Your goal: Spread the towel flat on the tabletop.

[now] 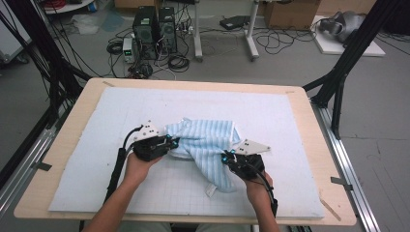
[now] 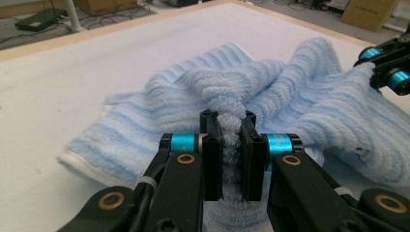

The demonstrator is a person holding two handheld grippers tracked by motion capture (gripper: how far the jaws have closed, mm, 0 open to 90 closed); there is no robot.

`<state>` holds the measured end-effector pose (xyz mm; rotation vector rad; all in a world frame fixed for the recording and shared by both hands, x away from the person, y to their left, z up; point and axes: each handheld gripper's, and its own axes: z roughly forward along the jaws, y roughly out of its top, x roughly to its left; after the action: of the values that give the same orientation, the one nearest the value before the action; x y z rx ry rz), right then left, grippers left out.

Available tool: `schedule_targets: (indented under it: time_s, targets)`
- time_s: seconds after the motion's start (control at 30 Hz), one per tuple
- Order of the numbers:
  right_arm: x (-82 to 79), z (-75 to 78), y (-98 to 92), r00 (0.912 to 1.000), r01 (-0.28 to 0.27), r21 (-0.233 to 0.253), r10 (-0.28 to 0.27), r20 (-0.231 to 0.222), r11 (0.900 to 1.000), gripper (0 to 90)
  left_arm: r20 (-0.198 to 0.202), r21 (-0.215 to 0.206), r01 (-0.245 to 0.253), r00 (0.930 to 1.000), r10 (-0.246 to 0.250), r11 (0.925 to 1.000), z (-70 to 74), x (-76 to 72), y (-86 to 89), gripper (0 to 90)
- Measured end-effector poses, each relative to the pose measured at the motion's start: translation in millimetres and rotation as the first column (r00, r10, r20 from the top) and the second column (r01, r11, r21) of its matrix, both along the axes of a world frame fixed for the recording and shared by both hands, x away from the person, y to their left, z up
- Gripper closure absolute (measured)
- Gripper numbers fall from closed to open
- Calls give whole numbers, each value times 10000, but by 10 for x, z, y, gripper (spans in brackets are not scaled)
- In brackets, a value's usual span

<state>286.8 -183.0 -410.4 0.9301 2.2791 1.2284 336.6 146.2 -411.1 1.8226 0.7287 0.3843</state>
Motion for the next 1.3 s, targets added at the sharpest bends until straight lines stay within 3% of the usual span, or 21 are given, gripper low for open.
schedule_targets:
  time_s: [0.1, 0.27, 0.43, 0.6, 0.67, 0.77, 0.87, 0.93, 1.03, 1.17, 1.3]
  targets:
    - [27, 35, 36, 9999, -85, 204, 83, 83, 9998, 836, 274, -91, -84, 9996, 86, 9999, 54, 26, 84, 826]
    - [106, 55, 91, 9997, 117, 150, -120, 221, 9998, 841, 301, 60, -313, 9991, 311, 9995, 75, 109, 207, 830]
    - [186, 5, 87, 9976, 612, -371, -599, 358, 9974, 848, 68, 18, -477, 9988, 477, 9989, -35, 247, 138, 830]
    - [278, -105, 68, 9906, 1369, -1295, -1348, 244, 9821, 848, -230, 2, -853, 9961, 853, 9964, -152, 343, -40, 824]
    - [289, -139, 47, 9882, 1532, -1635, -1513, 241, 9746, 847, -530, -140, -1152, 9920, 1143, 9932, -185, 345, -88, 768]
    - [286, -214, -40, 9839, 1744, -1811, -1784, -62, 9679, 842, -666, -124, -1420, 9878, 1409, 9898, -205, 346, -94, 589]
    - [257, -252, -136, 9847, 1683, -1565, -1732, -177, 9732, 781, -553, -171, -1636, 9852, 1625, 9864, -190, 326, -49, 448]
    - [223, -236, -186, 9855, 1679, -1156, -1694, -28, 9790, 622, -318, -210, -1742, 9843, 1735, 9845, -171, 291, 0, 429]
    - [183, -139, -279, 9803, 1968, -333, -1961, 242, 9799, 471, -178, -378, -1801, 9836, 1796, 9829, -123, 248, 91, 414]
    - [223, 26, -320, 9780, 2010, 387, -2028, 492, 9788, 445, 60, -602, -1813, 9833, 1820, 9816, -91, 159, 167, 414]
    - [412, 69, -160, 9856, 1660, 74, -1662, 326, 9861, 432, 80, -730, -1821, 9831, 1831, 9806, -101, 93, 211, 416]
